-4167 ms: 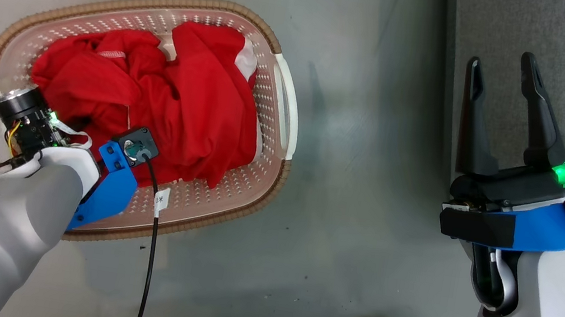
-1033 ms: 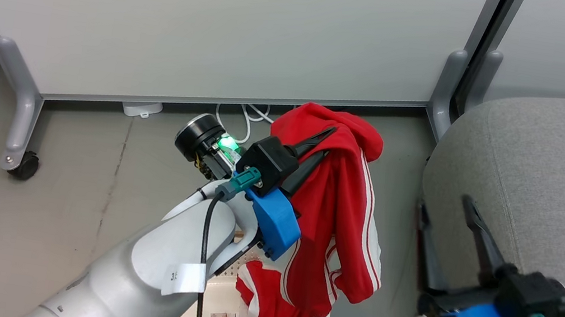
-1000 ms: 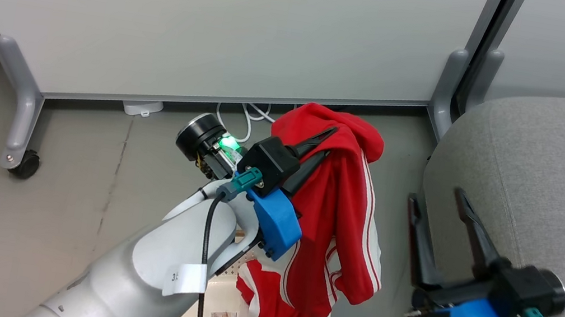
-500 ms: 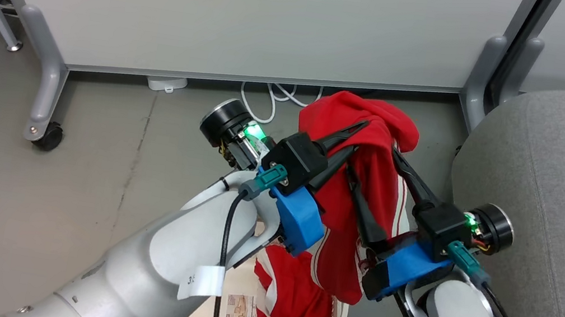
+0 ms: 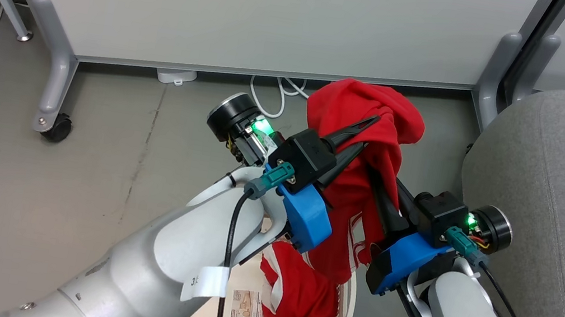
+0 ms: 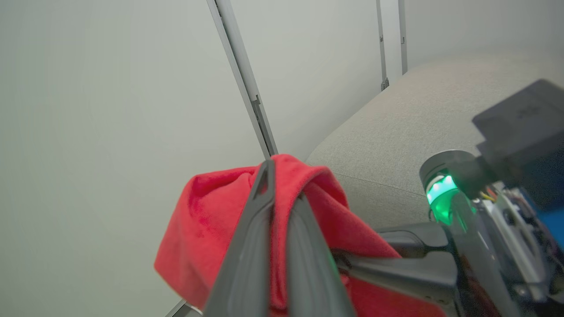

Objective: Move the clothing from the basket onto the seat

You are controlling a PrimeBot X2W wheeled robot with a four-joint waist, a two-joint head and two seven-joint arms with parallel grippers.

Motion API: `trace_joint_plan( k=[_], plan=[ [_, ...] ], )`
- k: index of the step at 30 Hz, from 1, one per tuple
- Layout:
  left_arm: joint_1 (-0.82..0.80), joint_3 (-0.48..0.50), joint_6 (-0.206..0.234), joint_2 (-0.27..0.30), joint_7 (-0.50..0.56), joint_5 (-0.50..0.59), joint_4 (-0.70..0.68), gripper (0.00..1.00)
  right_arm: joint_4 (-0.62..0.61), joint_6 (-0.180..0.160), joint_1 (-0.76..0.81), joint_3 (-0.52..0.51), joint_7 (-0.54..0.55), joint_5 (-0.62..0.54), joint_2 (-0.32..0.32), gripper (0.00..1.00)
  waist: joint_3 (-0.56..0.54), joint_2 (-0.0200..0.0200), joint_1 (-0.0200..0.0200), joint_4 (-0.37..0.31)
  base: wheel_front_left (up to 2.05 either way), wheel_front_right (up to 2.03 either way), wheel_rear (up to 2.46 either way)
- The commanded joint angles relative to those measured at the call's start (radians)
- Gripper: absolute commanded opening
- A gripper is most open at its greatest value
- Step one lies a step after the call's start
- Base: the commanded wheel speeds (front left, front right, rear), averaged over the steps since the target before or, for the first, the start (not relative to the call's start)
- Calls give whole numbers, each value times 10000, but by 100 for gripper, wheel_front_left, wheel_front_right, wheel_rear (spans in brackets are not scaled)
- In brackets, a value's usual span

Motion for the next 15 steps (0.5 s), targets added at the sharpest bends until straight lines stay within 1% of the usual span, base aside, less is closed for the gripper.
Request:
trace_joint_plan(
  k=[1,10,11,12,13,15],
  plan=[
    [-17,56,-23,18,-50,25,21,0,-51,1,-86,16,-35,63,-31,0,-9,0,0,-18,0,0,0],
    [50,121,-44,13,-50,71,68,0,-214,1,-24,-10,-35,170,-31,0,5,0,0,-68,0,0,0],
    [42,168,19,11,-50,107,13,0,-236,1,-16,-17,-36,186,-31,0,13,0,0,-70,0,0,0],
    [44,191,61,13,-50,145,-24,3,-257,1,-12,-22,-36,206,-31,0,26,0,0,-71,0,0,0],
    [67,181,63,15,-48,169,-11,100,-278,1,-7,-37,-35,251,-31,0,38,0,0,-71,0,0,0],
    [111,184,58,11,-41,180,-25,100,-344,1,10,-138,-36,361,-32,0,73,0,0,-73,0,0,0]
  ],
)
